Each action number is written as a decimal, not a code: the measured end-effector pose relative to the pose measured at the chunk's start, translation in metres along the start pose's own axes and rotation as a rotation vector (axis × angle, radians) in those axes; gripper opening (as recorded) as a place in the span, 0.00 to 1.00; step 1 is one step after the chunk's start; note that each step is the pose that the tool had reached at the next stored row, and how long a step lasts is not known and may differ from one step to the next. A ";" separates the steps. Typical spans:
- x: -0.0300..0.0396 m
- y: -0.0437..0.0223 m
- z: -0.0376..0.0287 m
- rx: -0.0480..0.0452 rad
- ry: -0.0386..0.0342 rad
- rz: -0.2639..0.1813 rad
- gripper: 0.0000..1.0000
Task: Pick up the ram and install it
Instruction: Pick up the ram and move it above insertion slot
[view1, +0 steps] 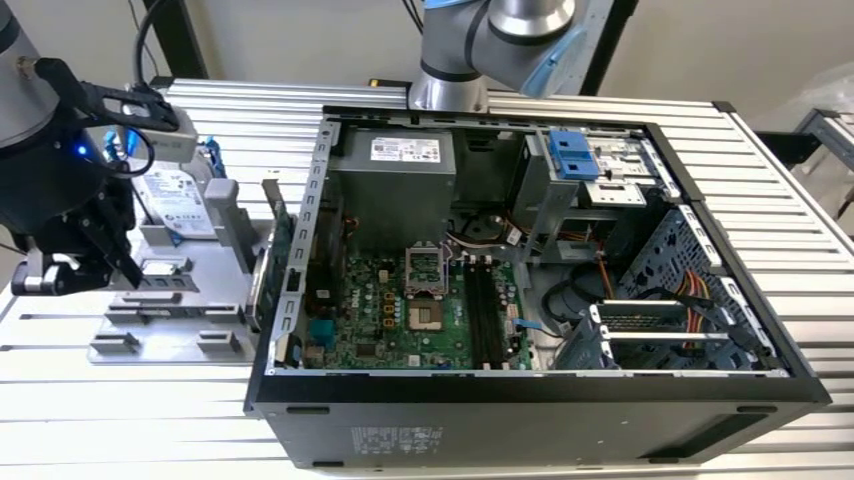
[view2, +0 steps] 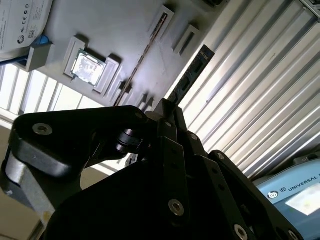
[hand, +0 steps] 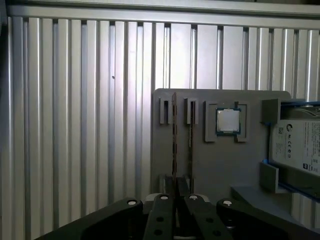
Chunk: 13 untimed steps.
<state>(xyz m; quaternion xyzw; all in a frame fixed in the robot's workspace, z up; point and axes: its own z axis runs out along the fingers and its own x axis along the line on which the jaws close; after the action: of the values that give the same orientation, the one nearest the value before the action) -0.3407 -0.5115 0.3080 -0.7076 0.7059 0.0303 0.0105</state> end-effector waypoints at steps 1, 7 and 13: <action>0.0000 0.0000 -0.0007 0.0000 0.0000 0.000 0.00; -0.0002 0.0000 -0.0038 0.0001 -0.0001 0.000 0.00; -0.0003 0.0002 -0.0060 0.0001 0.0000 0.000 0.00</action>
<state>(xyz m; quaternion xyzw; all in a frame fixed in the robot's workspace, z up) -0.3407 -0.5115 0.3140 -0.7076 0.7059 0.0303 0.0105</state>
